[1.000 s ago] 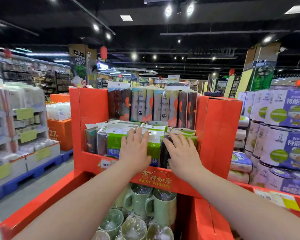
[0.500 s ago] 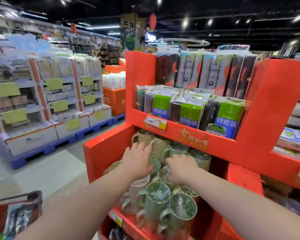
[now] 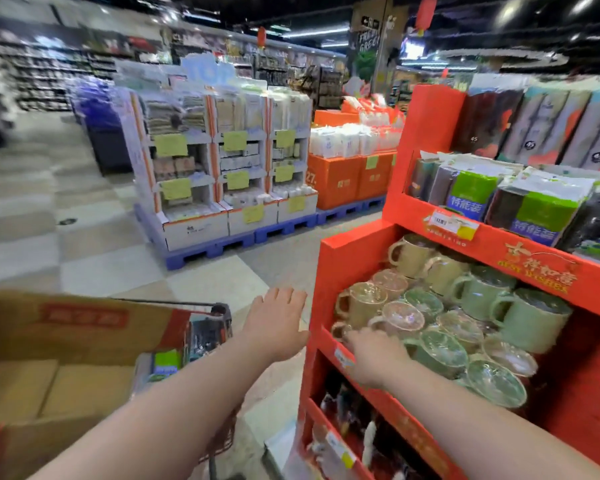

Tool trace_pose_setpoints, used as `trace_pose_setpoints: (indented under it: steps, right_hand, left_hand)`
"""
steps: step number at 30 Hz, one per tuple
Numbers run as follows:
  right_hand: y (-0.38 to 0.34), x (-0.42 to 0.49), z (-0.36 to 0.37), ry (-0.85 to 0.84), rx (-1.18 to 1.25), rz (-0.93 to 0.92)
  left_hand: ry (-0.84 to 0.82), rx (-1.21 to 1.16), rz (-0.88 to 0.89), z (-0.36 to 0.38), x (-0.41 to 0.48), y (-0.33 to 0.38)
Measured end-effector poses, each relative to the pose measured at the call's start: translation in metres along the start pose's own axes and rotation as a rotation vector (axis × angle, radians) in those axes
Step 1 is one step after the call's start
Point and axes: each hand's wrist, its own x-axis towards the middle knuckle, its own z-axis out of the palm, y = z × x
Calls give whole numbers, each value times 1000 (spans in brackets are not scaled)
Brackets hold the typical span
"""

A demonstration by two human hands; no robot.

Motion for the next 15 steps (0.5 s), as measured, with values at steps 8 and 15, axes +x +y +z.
trace_pose_setpoints:
  steps: [8, 15]
  right_hand:
    - [-142, -1, -17, 81, 24, -192]
    - [-225, 18, -39, 150, -6, -322]
  left_hand:
    - [-179, 4, -221, 36, -120, -117]
    - [-296, 6, -358, 64, -180, -176]
